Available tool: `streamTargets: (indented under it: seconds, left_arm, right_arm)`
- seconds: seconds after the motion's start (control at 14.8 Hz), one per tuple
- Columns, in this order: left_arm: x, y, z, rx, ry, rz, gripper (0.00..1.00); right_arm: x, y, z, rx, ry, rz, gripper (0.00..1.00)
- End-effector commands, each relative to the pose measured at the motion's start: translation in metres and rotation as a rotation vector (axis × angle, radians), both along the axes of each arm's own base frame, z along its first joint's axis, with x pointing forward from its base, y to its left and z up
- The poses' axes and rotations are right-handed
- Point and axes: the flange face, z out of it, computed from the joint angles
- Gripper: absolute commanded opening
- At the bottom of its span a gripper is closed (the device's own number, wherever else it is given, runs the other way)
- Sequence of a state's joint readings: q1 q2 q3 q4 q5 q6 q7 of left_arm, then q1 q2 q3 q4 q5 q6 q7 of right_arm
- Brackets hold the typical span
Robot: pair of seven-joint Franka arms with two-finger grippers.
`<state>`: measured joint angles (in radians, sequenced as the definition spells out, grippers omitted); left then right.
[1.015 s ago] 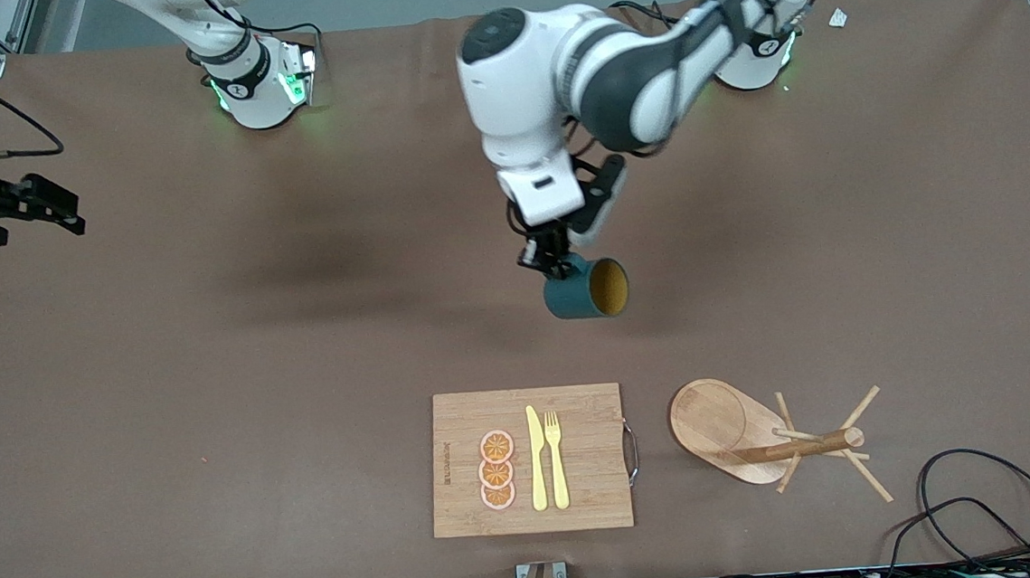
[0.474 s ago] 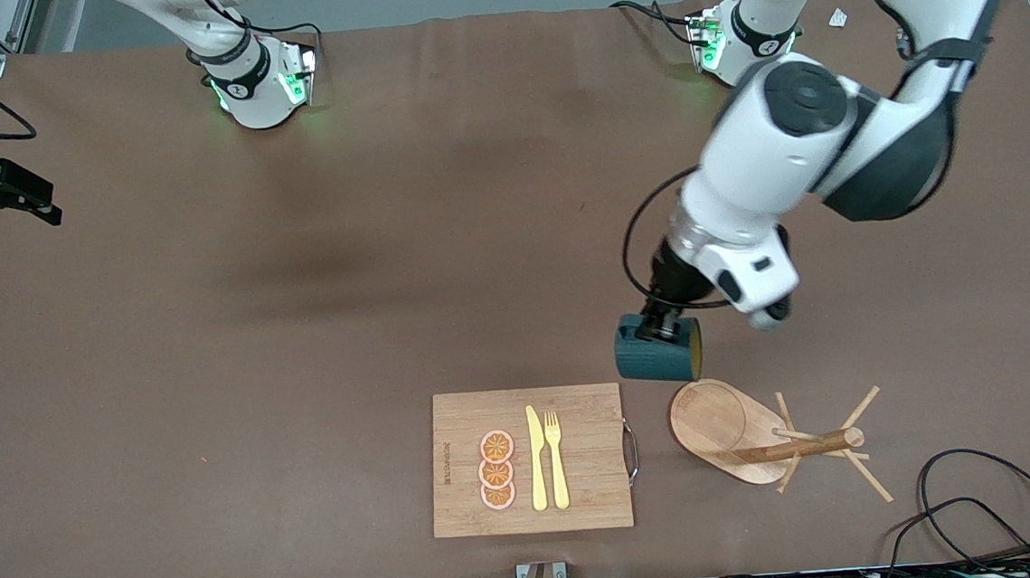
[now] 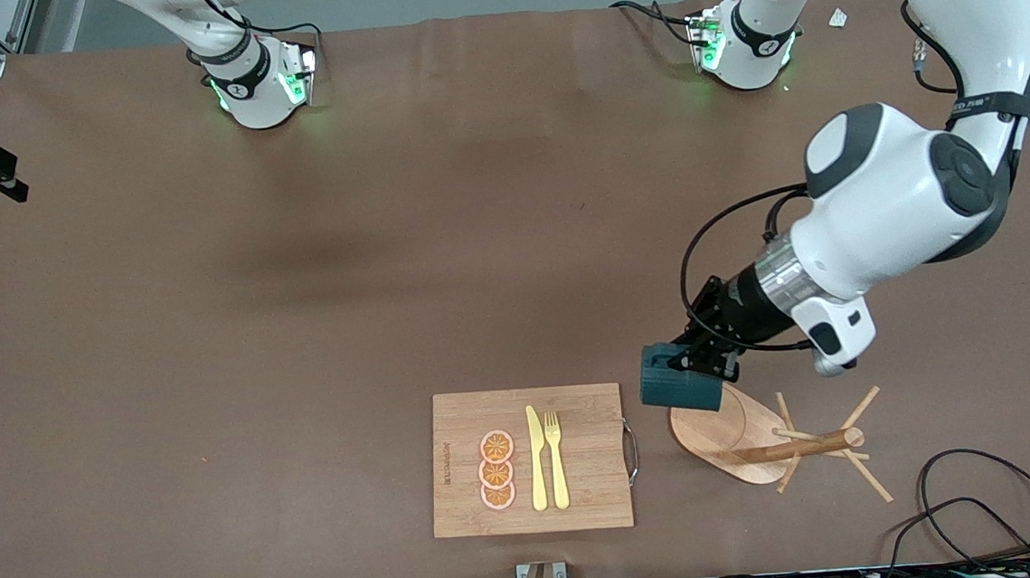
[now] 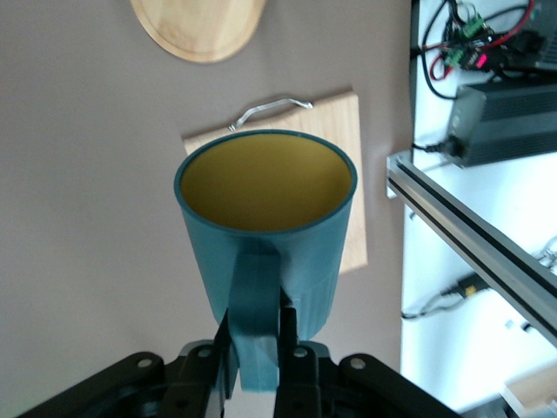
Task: Pass cup and hang on rack
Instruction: 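Carry the mug with the left gripper to the wooden rack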
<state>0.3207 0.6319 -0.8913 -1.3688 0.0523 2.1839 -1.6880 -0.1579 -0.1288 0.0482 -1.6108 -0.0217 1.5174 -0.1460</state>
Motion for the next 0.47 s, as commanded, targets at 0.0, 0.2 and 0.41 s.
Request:
streamTargets:
  seconds: [0.0, 0.2, 0.41]
  left_arm:
    - [0.016, 0.026, 0.006, -0.113, -0.011, -0.009, 0.00]
    - [0.025, 0.045, -0.003, -0.160, -0.002, -0.007, 0.00]
    - [0.032, 0.051, -0.009, -0.197, -0.017, 0.027, 0.00]
  right_arm:
    - [-0.001, -0.014, 0.029, 0.004, -0.050, -0.057, 1.00]
    - [-0.002, -0.001, 0.033, -0.008, -0.044, -0.095, 1.00]
    - [-0.001, 0.003, 0.037, 0.007, -0.054, -0.091, 1.00]
